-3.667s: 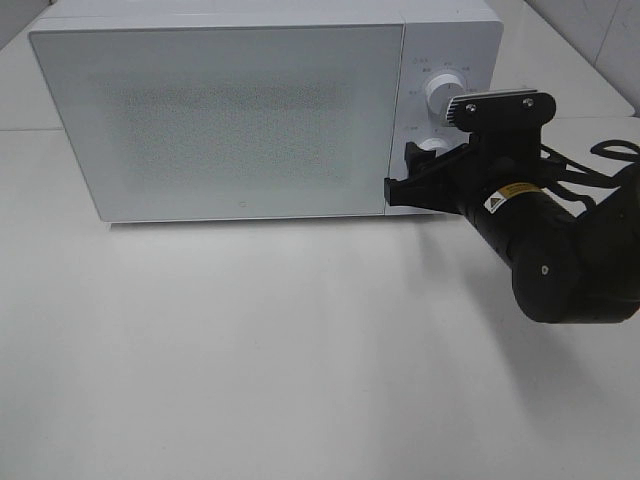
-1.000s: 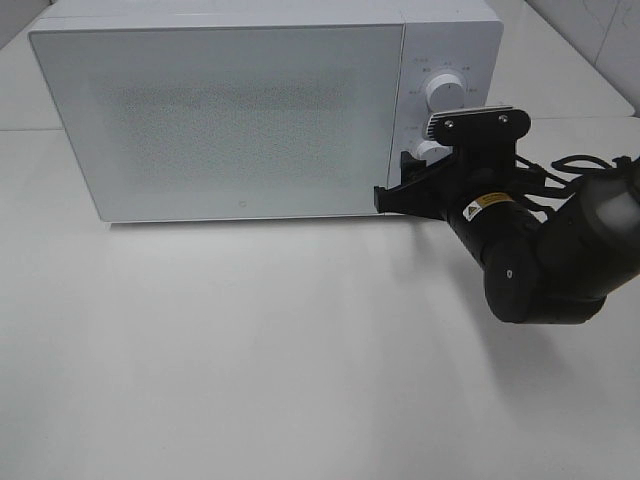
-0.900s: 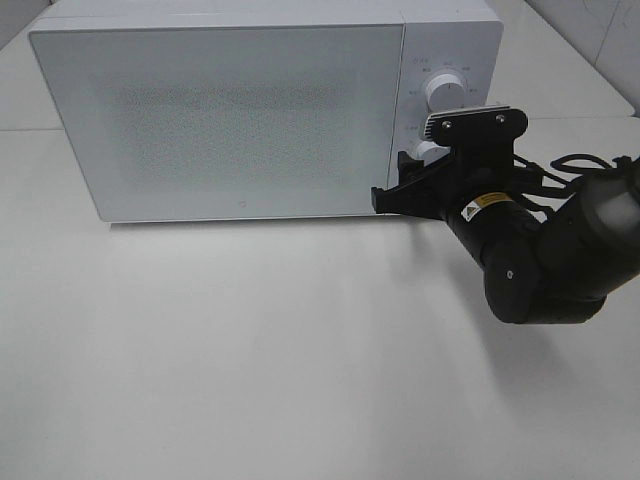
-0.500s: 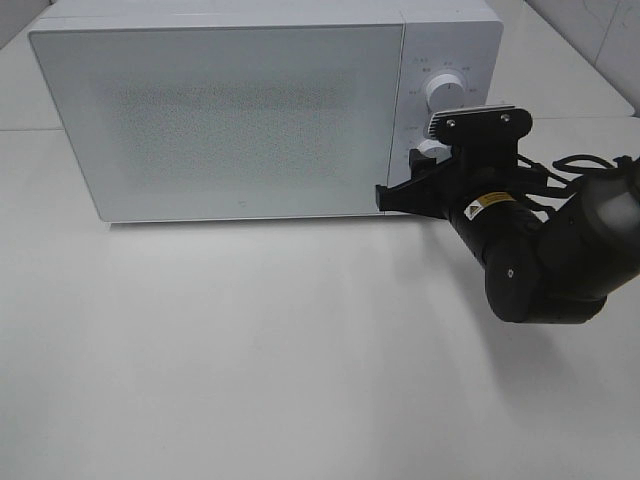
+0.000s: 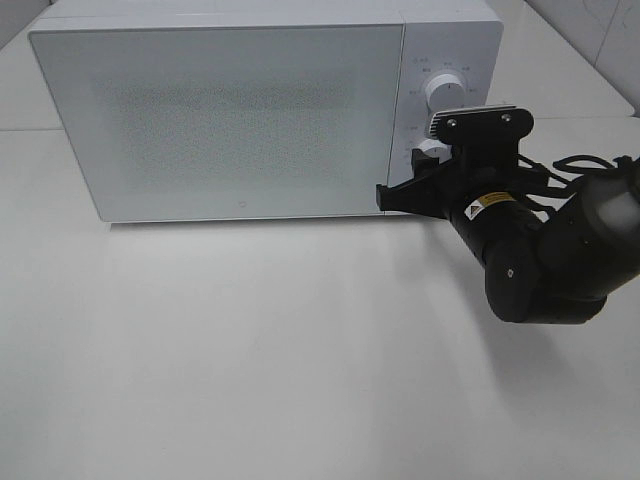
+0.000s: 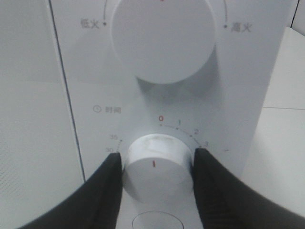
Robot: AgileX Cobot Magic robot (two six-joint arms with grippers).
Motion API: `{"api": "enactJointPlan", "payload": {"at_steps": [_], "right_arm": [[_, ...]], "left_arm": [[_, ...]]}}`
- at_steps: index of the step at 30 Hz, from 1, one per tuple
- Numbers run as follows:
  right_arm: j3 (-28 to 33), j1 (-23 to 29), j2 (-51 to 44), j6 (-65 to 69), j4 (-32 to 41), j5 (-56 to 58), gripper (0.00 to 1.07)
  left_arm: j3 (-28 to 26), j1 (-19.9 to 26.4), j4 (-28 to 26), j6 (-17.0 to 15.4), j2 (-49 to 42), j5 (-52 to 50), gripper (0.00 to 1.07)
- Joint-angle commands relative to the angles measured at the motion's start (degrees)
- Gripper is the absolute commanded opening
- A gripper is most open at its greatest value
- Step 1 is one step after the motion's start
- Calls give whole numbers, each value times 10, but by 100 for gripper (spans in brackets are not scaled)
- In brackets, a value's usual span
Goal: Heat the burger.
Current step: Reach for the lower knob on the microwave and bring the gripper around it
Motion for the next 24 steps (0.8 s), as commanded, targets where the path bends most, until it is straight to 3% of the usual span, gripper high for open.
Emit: {"api": "enactJointPlan", "payload": {"at_steps": [1,11,24], "right_arm": [[-6,0,-6,6,-15,-12,0],[-6,0,-6,104,-15,-12,0],[-6,0,-6,473,-18,-42,0]], "left_arm": [[2,2,-3,1,-12,-8,0],[2,2,-3,1,-12,-8,0],[2,2,-3,1,-12,-8,0]]}}
